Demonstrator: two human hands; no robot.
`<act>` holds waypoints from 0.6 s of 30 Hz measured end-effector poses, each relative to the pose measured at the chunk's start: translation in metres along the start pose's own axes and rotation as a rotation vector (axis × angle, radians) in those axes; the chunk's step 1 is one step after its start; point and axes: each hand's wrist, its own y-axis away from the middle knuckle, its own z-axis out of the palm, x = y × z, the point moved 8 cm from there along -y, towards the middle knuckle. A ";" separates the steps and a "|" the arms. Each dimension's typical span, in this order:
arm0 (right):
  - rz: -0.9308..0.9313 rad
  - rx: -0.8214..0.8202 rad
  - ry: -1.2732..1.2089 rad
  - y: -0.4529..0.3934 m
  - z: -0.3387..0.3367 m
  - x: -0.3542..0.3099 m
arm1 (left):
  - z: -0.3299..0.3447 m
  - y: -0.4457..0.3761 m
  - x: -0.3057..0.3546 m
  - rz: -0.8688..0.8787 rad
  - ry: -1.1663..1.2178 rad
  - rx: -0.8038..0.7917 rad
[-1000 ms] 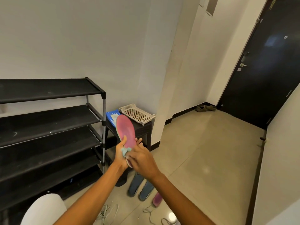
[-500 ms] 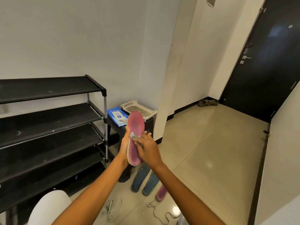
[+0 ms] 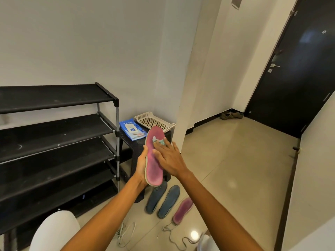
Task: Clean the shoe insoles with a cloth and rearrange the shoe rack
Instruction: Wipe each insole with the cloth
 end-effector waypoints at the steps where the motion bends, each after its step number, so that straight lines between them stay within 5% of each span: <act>1: -0.055 0.007 -0.081 0.007 0.002 -0.010 | -0.004 -0.001 0.002 -0.005 0.007 0.013; 7: -0.322 0.140 -0.186 0.037 0.005 -0.036 | -0.019 -0.007 -0.005 -0.057 -0.023 0.032; 13: 0.059 0.499 -0.299 -0.001 -0.060 0.003 | 0.006 0.007 0.007 0.001 -0.086 -0.034; 18: 0.089 0.235 -0.126 -0.022 -0.034 0.003 | 0.010 0.000 0.010 -0.004 -0.101 0.013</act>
